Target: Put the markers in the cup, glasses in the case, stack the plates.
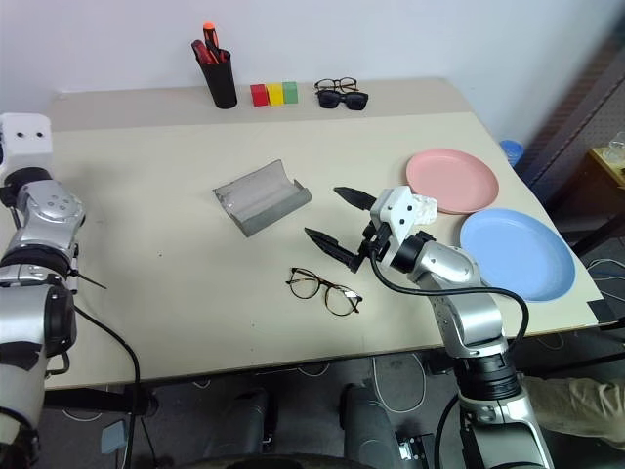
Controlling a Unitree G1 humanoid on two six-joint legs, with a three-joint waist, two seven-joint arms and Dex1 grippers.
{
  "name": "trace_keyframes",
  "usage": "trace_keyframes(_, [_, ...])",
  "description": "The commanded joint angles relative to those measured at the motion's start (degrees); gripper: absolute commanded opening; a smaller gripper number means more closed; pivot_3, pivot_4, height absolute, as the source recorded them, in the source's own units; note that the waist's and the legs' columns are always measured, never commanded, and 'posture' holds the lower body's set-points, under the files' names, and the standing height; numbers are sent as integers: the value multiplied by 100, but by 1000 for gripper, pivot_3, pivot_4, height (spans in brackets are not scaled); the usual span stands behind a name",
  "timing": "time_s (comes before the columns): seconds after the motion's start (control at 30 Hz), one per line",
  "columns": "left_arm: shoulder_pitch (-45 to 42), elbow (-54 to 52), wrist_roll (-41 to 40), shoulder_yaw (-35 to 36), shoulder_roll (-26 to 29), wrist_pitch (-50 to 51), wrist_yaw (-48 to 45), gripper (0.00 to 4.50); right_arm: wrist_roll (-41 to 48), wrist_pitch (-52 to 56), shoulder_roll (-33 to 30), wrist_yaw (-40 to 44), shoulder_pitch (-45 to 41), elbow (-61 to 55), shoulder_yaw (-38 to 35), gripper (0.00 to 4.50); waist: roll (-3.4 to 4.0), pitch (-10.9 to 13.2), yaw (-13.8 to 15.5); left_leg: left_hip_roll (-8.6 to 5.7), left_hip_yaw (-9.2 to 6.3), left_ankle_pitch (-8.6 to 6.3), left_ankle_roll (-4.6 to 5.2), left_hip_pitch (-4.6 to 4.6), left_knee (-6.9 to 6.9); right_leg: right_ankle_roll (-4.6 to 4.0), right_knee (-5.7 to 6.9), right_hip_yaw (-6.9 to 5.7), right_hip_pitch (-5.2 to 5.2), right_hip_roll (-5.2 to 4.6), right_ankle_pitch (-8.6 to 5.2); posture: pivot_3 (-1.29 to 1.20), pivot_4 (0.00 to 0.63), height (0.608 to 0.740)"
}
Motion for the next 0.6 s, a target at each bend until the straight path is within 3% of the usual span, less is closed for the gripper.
trace_keyframes(0.03, [-1,-398,-786,512,-197,-374,-1018,2305,43,-133,-46,-38,-47,-127,-166,4500,0,0,13,0,0,0,0,0,0,0,0,0,0,0,0,0,150,740])
trace_keyframes(0.13, [349,-1065,-1632,982,-450,-225,-2298,2305,39,-142,-98,-76,117,-213,-234,4500,0,0,18,0,0,3,-4,0,1,-2,-1,0,4,-1,-1,0,150,740])
trace_keyframes(0.27, [1462,-3092,-2461,1349,-475,504,-3321,2305,100,-113,-122,-182,269,-289,-354,4500,0,0,-72,1,7,3,-4,-1,0,-2,-3,3,3,-7,0,0,150,740])
trace_keyframes(0.5, [2986,-6172,-3635,1640,-324,2932,-4414,2305,80,-186,-67,-128,166,-17,-344,4500,0,0,-118,6,3,4,-4,8,6,-9,25,5,0,-3,-4,0,150,740])
trace_keyframes(0.6, [3470,-7294,-4221,1798,-268,4362,-4400,2305,126,-201,-167,95,100,75,-333,4500,0,0,-120,5,3,5,-5,20,10,-26,24,5,13,-6,-13,0,150,740])
